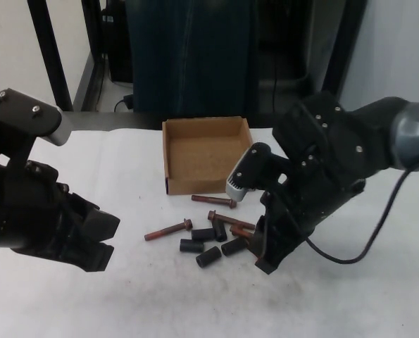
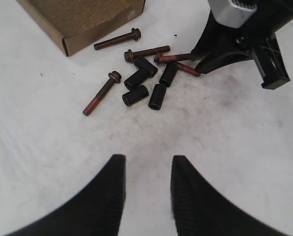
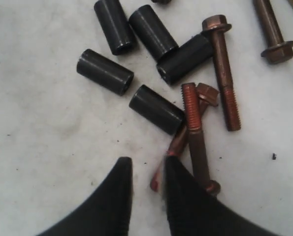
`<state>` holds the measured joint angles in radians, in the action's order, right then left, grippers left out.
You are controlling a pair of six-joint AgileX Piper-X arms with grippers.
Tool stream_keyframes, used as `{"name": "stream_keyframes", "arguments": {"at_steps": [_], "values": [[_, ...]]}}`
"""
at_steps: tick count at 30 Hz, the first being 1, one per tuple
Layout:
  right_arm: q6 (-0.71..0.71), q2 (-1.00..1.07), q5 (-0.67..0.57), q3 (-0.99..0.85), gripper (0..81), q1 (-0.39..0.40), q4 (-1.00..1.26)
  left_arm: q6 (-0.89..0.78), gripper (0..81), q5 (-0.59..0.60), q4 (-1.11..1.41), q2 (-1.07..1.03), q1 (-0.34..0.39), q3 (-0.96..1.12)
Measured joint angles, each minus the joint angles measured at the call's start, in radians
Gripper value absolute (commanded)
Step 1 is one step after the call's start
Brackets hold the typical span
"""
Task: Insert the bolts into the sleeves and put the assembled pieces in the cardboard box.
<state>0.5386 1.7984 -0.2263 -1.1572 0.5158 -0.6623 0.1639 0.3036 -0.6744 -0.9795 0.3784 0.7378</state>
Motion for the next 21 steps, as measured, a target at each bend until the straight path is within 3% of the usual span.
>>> {"name": "stream_keyframes", "arguments": {"at_steps": [6, 13, 21], "values": [[0.032, 0.071, 0.05, -0.027, 21.6, 0.0, 0.04, 0.0, 30.6, 0.0, 0.0, 0.0, 0.0, 0.0], [0.097, 0.097, 0.101, -0.036, 9.7, 0.004, 0.047, 0.0, 30.6, 0.0, 0.0, 0.0, 0.0, 0.0], [0.113, 0.106, 0.138, -0.036, 9.6, 0.003, 0.124, 0.0, 30.6, 0.0, 0.0, 0.0, 0.0, 0.0]]}}
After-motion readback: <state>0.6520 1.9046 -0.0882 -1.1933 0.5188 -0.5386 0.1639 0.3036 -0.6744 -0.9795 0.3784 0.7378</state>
